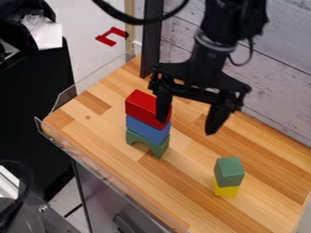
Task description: Remove the rectangular block off of the blue rectangular block and put it on top of the green cube
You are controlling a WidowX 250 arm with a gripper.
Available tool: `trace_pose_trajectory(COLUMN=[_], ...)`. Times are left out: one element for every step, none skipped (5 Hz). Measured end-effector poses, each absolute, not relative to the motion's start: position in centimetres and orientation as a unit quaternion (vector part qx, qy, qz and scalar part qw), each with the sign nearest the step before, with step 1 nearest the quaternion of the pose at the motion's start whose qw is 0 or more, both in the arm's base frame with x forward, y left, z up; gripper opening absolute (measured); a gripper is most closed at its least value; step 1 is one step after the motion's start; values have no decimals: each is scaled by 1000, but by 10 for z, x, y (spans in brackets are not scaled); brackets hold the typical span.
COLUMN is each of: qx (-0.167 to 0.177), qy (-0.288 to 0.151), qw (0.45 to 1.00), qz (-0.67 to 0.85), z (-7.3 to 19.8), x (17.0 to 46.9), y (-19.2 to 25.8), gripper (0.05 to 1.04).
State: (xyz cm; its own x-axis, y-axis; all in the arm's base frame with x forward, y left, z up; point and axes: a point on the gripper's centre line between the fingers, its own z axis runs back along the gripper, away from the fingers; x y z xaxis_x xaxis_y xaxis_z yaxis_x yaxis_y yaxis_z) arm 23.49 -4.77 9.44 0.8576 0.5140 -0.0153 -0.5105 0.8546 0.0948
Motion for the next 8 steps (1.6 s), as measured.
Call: trace_pose_trajectory(qx=[8,-28,-48,-61,-57,-54,-47,-38], qy=[6,-17,-31,-40,-39,-30,-17,-4], qw=[940,893,849,808,769,731,721,702], qz=[342,450,525,585,635,680,691,711], z=[98,96,94,91,85,77,71,64], x=[236,234,241,247,250,250,249,247], y=[-36,-18,-9,-4,-1,-1,0,7], gripper=[998,998,998,998,998,998,998,998])
